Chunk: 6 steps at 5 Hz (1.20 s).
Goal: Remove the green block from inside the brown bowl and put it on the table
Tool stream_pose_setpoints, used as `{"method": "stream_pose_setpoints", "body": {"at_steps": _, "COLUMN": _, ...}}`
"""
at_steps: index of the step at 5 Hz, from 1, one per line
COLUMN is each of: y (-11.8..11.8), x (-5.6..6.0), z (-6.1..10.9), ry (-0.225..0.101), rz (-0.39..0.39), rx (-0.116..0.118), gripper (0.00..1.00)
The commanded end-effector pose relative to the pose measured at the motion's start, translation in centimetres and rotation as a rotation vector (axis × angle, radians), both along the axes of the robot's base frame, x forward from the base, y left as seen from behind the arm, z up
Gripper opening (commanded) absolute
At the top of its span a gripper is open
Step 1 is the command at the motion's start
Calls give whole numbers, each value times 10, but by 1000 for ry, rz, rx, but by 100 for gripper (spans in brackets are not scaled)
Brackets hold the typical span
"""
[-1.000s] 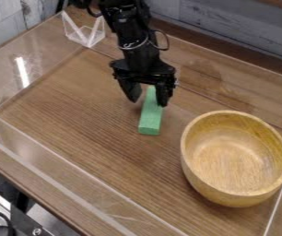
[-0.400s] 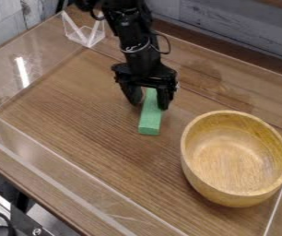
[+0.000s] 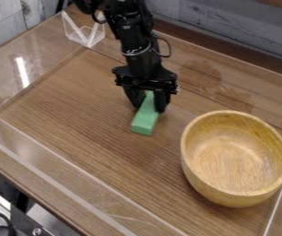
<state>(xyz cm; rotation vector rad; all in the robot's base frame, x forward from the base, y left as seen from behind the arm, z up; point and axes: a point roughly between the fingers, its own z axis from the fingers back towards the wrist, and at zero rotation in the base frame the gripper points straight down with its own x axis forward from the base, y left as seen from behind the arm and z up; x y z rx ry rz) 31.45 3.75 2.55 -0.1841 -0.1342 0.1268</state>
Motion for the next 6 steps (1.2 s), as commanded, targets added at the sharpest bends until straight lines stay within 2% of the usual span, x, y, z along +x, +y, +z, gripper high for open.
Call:
{"method": "stream_pose_setpoints", "body": {"at_steps": 1, "y": 1, "x": 11, "z": 16, "ry": -50, "rz": -6, "rx": 12, "gripper": 100}}
{"method": "stream_pose_setpoints", "body": {"at_steps": 3, "y": -1, "x": 11, "z": 16, "ry": -43, "rz": -14, "rx": 9, "gripper": 100}}
{"method": "stream_pose_setpoints", "body": {"at_steps": 4, "y": -1, "x": 11, "z": 15, "ry": -40, "rz": -15, "rx": 8, "gripper": 0}}
{"method": "stream_pose_setpoints", "body": {"at_steps": 6, "y": -2, "x": 10, "z": 17, "ry": -35, "rz": -23, "rx": 7, "gripper": 0}}
